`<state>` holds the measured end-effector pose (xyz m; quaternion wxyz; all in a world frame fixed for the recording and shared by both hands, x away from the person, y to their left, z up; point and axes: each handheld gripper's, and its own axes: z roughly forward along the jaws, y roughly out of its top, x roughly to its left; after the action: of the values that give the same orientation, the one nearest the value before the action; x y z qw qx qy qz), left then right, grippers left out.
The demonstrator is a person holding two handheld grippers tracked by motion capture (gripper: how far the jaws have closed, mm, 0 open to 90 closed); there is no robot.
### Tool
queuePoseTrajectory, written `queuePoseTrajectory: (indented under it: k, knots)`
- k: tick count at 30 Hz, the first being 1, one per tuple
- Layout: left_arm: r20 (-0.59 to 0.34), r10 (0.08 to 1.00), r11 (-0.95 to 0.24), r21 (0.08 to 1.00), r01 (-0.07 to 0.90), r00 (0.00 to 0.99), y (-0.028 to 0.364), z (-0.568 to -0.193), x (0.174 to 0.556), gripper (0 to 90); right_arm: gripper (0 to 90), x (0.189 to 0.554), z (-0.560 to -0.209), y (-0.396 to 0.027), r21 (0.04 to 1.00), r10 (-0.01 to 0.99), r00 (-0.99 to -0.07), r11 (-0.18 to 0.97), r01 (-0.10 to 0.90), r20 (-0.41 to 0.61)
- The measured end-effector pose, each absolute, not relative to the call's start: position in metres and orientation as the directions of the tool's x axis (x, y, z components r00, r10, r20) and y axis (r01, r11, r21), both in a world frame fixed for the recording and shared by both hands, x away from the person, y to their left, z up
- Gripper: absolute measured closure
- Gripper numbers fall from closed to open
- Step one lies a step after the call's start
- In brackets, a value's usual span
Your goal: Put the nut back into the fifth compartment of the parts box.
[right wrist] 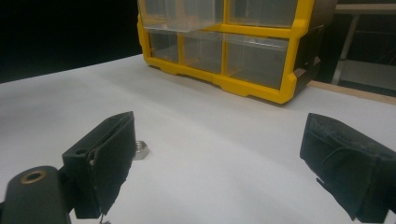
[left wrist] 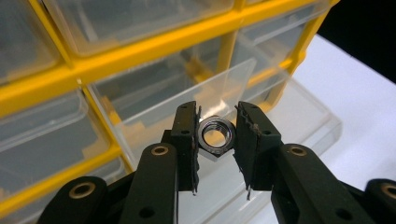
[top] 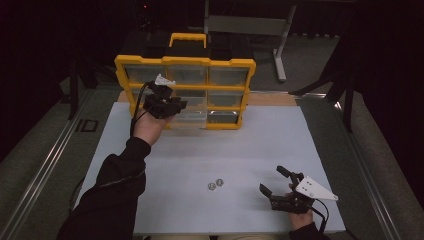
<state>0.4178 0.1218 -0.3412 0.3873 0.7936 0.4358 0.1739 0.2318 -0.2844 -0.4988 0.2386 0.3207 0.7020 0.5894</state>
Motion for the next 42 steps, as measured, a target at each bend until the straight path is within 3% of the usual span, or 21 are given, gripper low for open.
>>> queuePoseTrajectory:
  k: [14,18,23,29,34,42]
  knots:
    - [-0.063,0.832,-0.357,0.701,0.618,0.551,0.116,-0.349,0.429,69.8,10.5,0.232,-0.499,-0.285,0.980,0.730,-0.682,0.100,0.169,0.043]
    - [-0.112,0.834,-0.303,0.725,0.618,0.541,0.121,-0.342,0.428,55.6,10.5,0.232,-0.499,-0.285,0.980,0.730,-0.682,0.100,0.170,0.043]
    - [-0.104,0.828,-0.312,0.731,0.606,0.552,0.121,-0.336,0.423,29.7,10.5,0.232,-0.499,-0.285,0.980,0.730,-0.682,0.101,0.170,0.043]
    - [-0.085,0.820,-0.332,0.736,0.590,0.567,0.121,-0.333,0.414,7.0,10.5,0.232,-0.499,-0.284,0.980,0.731,-0.681,0.101,0.171,0.043]
    - [-0.082,0.804,-0.339,0.751,0.567,0.589,0.121,-0.333,0.403,0.8,10.5,0.232,-0.499,-0.284,0.980,0.731,-0.681,0.102,0.171,0.043]
    - [-0.102,0.767,-0.324,0.791,0.519,0.633,0.130,-0.331,0.385,0.5,10.6,0.232,-0.499,-0.284,0.980,0.731,-0.681,0.101,0.172,0.044]
